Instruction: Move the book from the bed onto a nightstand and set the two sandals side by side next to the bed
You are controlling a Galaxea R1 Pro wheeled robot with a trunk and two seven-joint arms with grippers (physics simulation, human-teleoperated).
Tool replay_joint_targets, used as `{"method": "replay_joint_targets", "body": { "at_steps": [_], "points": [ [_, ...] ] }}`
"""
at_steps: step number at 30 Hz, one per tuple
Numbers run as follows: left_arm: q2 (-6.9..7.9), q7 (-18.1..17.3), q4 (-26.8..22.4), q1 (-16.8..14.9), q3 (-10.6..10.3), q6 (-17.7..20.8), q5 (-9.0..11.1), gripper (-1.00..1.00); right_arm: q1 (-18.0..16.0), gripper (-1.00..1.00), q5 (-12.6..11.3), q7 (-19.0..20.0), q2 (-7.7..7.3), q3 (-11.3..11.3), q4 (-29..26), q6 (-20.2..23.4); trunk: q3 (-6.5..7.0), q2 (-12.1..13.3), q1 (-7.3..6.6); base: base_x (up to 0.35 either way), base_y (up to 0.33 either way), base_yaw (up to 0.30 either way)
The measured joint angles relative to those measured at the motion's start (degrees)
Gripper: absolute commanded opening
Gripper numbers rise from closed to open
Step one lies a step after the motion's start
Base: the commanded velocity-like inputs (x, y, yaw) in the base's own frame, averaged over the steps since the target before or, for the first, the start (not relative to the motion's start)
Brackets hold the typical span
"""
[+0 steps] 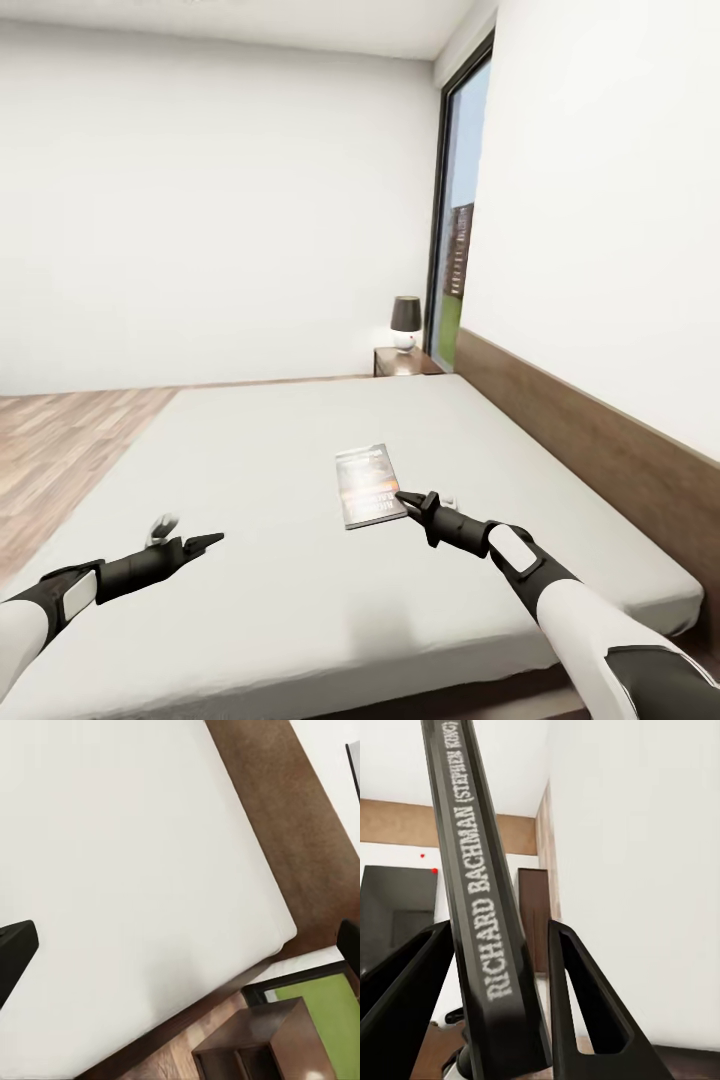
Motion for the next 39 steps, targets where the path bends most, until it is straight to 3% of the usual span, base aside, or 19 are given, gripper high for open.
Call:
{"method": "replay_joint_targets", "body": {
  "at_steps": [39],
  "points": [
    [-0.26,0.06,0.00,0.00,0.00,0.00,0.00,1.00,0.00,-1.00,0.17,0.00,-0.16,0.05,0.01,-0.06,0.00,0.00,0.01,-0.050,0.000,0.250]
  ]
}}
